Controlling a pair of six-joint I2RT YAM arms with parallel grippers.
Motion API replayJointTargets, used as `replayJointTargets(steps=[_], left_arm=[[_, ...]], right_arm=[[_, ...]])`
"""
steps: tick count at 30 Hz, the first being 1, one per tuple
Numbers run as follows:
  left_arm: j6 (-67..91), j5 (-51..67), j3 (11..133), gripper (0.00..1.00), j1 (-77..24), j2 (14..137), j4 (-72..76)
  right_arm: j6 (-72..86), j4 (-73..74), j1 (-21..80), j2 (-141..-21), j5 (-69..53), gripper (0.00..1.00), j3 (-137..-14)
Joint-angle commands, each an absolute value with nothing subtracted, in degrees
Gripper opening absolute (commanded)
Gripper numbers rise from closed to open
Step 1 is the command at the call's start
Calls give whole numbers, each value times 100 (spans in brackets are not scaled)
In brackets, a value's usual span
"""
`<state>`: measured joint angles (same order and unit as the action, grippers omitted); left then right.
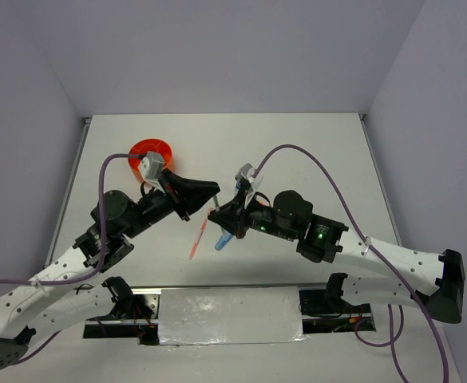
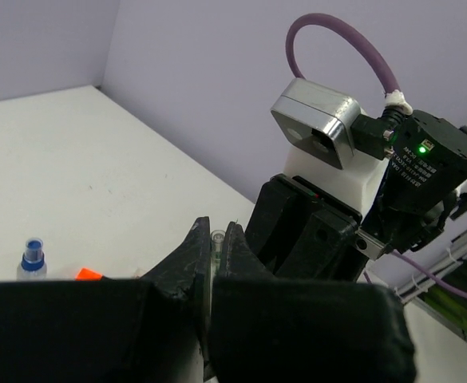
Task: Sort the stationery into containers
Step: Close the pen cap on the pen.
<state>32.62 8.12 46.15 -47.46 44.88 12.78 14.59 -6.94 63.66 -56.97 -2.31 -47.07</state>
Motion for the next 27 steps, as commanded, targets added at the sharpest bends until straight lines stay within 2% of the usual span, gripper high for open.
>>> replayJointTargets(steps=[1, 8, 13, 17, 23, 27], left_arm=[[3454, 1239, 4237, 0, -4834, 4676, 1406], [3393, 818, 3955, 0, -5553, 5026, 1521], [3480, 615, 3657, 0, -5713, 5019, 1740], [3437, 536, 3673, 0, -5713, 4975, 1697], [3217, 668, 4070, 0, -5800, 5220, 1283], [3278, 230, 3990, 0, -5845, 5265, 1205]], right_arm=[[1029, -1169, 6188, -5844, -334, 0, -5745], [870, -809, 5687, -6117, -720, 0, -6995], [923, -721, 5458, -6179, -1089, 0, -7655], [949, -764, 5423, -6205, -1353, 0, -7656], [1801, -1800, 4976, -5714, -1757, 0, -6601], [1469, -1310, 4852, -5677, -1590, 0, -6969]])
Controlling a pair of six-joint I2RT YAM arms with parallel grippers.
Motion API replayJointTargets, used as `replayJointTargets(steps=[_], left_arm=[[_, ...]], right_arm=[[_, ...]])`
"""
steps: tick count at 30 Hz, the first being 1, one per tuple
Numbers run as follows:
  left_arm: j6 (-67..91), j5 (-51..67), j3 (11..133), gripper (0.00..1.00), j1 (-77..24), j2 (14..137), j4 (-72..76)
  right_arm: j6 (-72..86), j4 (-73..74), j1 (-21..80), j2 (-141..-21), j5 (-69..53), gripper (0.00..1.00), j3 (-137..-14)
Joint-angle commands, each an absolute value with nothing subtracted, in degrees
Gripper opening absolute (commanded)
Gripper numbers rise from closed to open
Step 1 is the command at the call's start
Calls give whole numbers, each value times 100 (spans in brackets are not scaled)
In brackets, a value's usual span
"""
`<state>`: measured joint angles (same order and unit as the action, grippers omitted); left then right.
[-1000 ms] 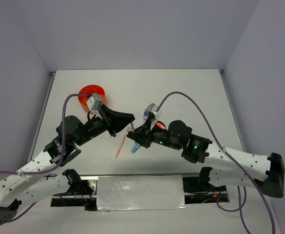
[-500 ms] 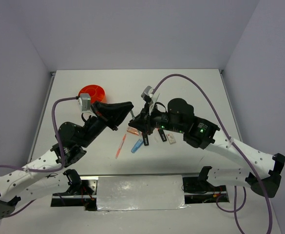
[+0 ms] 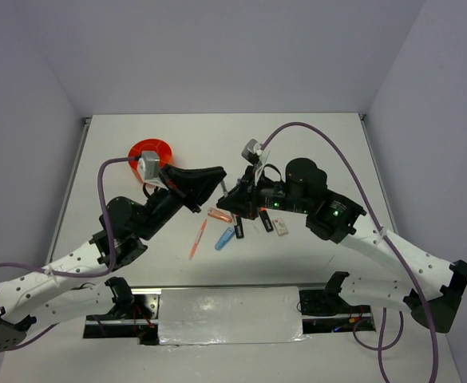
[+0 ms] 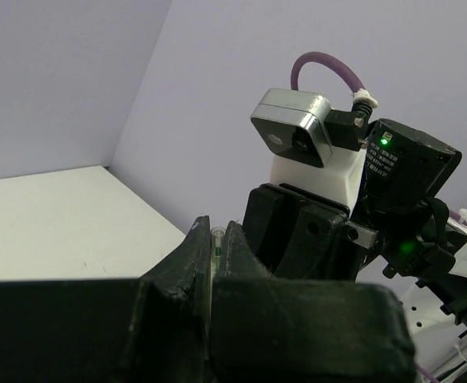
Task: Sort the stationery into containers
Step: Close the pen cap on the pen, then place the pen in the storage box.
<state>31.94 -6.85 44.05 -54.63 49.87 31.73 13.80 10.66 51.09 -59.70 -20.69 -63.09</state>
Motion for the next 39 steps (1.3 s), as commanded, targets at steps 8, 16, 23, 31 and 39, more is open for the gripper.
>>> replayJointTargets(steps=[8, 16, 23, 31, 39], left_arm=[[3085, -510, 4771, 53, -5827, 4737, 791], [2804, -624, 5168, 57, -5827, 4544, 685], [2751, -203, 5080, 60, -5827, 4447, 1028], [2707, -193, 5142, 56, -5827, 4518, 1134], [2654, -325, 5159, 46, -5827, 4500, 1028]], right_arm=[[1608, -1467, 4992, -5292, -2109, 0, -5628], [1731, -1538, 5291, -5107, -1872, 0, -4949], [1802, -1582, 5475, -5334, -1828, 0, -4869], [1740, -1512, 5739, -5476, -1688, 0, -4869], [1705, -1556, 5783, -5458, -1714, 0, -4781]])
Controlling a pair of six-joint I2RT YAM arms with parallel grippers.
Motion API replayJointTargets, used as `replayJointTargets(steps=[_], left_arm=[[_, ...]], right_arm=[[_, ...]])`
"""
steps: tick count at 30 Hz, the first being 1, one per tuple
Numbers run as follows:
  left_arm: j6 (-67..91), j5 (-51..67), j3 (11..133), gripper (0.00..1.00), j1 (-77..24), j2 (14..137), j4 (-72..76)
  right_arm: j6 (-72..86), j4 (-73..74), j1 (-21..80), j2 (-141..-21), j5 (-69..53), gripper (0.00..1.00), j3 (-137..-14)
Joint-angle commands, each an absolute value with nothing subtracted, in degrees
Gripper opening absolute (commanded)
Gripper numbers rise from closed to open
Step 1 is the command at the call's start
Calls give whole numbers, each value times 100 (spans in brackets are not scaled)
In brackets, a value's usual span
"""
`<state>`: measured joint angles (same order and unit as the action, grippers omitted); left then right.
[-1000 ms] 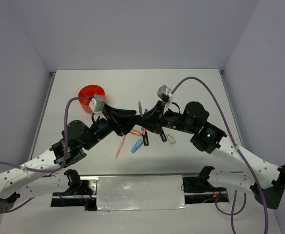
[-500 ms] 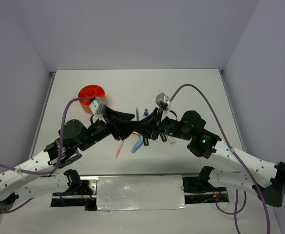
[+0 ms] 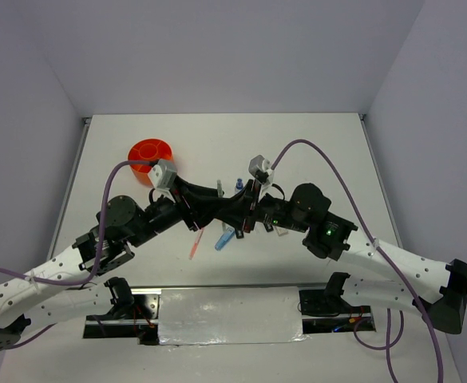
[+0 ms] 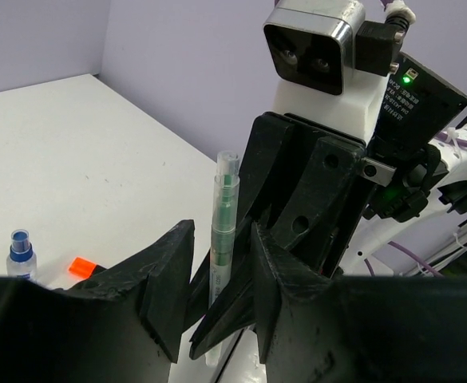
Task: Sort the stationery into containers
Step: Place the pen in the storage box.
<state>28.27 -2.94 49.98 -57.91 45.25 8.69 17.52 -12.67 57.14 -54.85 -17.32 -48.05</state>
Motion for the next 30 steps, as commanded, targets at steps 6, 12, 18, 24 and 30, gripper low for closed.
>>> replayJointTargets(steps=[6, 12, 18, 24, 30], left_arm=[[2593, -422, 5229, 48, -5827, 4518, 949], [2558, -448, 5326, 48, -5827, 4597, 853], [2549, -414, 5431, 12, -5810, 4728, 739], [2531, -264, 5449, 0, -5783, 4922, 729], [2155, -1421, 5493, 0, -5713, 5149, 502]], right_arm=[[1503, -1424, 5845, -5581, -1863, 0, -4764], [1433, -1406, 5845, -5511, -1679, 0, -4597], [1345, -1301, 5862, -5511, -1617, 0, -4597], [1301, -1266, 5862, -5432, -1486, 17, -4640], [1248, -853, 5810, -5011, -722, 100, -4475]])
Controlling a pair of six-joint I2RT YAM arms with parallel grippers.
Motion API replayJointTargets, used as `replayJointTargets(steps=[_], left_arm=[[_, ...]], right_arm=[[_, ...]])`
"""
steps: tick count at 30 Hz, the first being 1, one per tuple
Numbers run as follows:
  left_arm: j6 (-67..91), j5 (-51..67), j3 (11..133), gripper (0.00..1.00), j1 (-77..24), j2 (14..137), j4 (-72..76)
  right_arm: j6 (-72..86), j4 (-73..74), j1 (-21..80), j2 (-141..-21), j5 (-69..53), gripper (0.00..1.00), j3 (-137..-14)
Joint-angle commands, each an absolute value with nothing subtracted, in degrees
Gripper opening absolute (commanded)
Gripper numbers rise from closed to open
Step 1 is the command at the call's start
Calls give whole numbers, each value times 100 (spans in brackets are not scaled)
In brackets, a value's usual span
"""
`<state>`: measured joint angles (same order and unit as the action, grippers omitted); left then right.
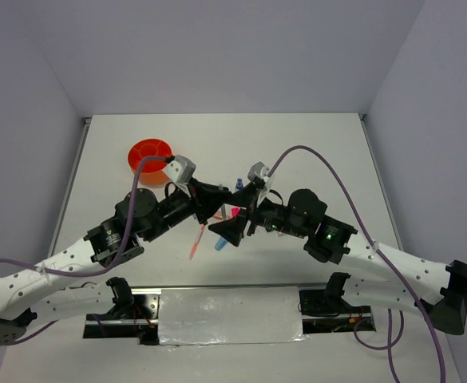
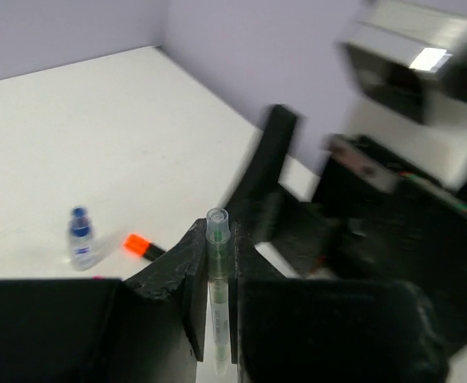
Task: Sort the stationery into containers
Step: Place the pen in the storage box.
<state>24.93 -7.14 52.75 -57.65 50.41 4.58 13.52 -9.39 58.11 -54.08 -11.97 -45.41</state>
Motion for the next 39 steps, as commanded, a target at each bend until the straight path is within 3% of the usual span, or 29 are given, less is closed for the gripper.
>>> replayJointTargets(steps=[1, 8, 12, 15, 21, 39], left_arm=[[2084, -2024, 5502, 0, -5617, 5203, 484], [1522, -3751, 5449, 0, -4318, 5940, 1571], [1608, -3210, 5871, 0, -2677, 6714, 1968], [1162, -3181, 5924, 0, -2094, 7127, 2775], [1195, -2621, 6504, 0, -1066, 8103, 2873], [1590, -2004, 6118, 0, -475, 9184, 3849]], right_arm=[[1239, -835, 5766, -4879, -642, 100, -4265], [1406, -457, 5739, -3298, 148, 100, -3306], [1573, -413, 5713, -2673, 71, 100, -2814], [1634, -396, 5722, -2522, -104, 100, -2655], [1617, -378, 5713, -2689, -255, 100, -2540], [1415, -457, 5722, -3349, -369, 100, -2892]])
